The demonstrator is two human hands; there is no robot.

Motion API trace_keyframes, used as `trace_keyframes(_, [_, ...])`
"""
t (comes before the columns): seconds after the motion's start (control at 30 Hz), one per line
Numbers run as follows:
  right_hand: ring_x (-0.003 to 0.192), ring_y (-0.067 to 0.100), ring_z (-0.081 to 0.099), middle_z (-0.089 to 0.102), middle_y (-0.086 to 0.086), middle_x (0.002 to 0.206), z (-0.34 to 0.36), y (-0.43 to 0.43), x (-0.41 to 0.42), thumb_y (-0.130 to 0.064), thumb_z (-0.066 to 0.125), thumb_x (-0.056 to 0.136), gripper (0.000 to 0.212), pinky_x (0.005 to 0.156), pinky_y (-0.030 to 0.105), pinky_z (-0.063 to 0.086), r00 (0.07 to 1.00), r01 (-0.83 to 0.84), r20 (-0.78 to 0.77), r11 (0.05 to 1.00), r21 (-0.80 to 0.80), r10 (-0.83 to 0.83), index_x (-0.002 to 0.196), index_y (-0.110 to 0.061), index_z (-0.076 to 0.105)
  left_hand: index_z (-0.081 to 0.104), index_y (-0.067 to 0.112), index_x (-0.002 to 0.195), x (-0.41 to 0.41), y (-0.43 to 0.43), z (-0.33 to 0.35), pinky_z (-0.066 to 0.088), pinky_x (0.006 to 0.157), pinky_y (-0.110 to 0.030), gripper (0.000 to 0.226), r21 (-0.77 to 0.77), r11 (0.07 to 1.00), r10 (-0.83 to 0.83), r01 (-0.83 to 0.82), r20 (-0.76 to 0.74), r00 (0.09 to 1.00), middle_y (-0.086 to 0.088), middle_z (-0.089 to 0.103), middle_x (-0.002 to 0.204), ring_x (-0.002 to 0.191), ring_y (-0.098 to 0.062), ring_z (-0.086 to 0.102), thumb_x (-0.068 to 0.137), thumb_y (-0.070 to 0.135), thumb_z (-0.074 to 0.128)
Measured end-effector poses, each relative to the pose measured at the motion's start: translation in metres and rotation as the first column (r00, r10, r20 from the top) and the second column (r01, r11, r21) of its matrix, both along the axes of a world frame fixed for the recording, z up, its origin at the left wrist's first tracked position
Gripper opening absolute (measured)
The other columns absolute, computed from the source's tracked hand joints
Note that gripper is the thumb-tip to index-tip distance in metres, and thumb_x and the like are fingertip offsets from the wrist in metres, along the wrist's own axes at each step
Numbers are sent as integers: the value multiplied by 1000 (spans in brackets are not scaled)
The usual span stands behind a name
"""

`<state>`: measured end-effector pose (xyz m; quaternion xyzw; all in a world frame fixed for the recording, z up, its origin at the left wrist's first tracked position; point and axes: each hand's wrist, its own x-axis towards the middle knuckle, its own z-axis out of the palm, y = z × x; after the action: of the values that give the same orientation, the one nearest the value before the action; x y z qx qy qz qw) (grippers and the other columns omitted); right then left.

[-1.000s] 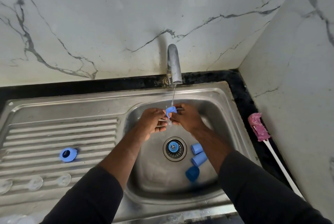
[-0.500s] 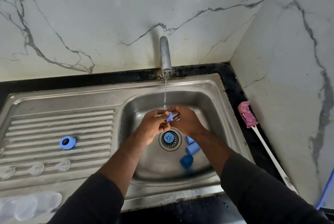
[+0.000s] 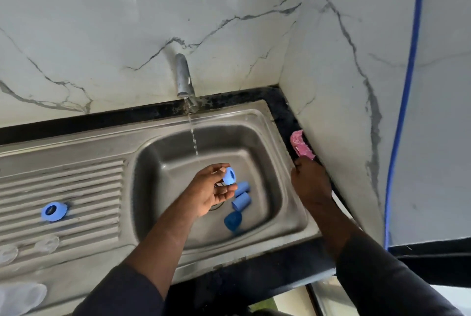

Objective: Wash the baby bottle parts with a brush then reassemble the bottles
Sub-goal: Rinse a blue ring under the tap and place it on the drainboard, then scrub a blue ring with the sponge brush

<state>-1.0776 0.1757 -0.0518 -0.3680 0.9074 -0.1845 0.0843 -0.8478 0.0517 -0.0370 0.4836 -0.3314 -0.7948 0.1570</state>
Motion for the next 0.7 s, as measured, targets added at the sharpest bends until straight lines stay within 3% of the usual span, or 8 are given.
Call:
trace_keyframes(0.17, [97,41,61,61,19,105,3,31,-27,-16,59,94,22,81,45,50,994,89,-69,995,43,-86,113,-7,62,67,14,118,-22,20,0,60,67,-34,23,-1,1000,-3,3,-53,999,-17,70,110,89,-34,74,105,14,49])
trace_keyframes(0.4, [88,38,67,66,16,94,2,39,-38,-8,60,91,7,71,44,55,983,93,-170,991,99,-75,94,-6,65,67,12,122,-47,42,7,60,77,-36,29,-1,998,-57,57,-140,989,-14,73,106,89,-33,74,106,11,43])
trace_keyframes(0.57, [76,38,66,66,16,82,1,42,-34,-8,63,85,5,65,39,49,982,11,-189,998,68,2,83,-4,65,64,7,126,-42,45,16,61,75,-34,30,65,997,52,-36,-251,967,-22,68,117,86,-30,74,105,20,47])
trace_keyframes(0.7, [84,38,64,66,16,89,12,30,-15,-18,60,94,12,67,37,42,1000,12,2,998,-62,-12,96,-7,57,56,0,136,-24,30,24,62,76,-34,40,103,972,232,-209,-343,910,-29,60,126,87,-32,73,102,21,50])
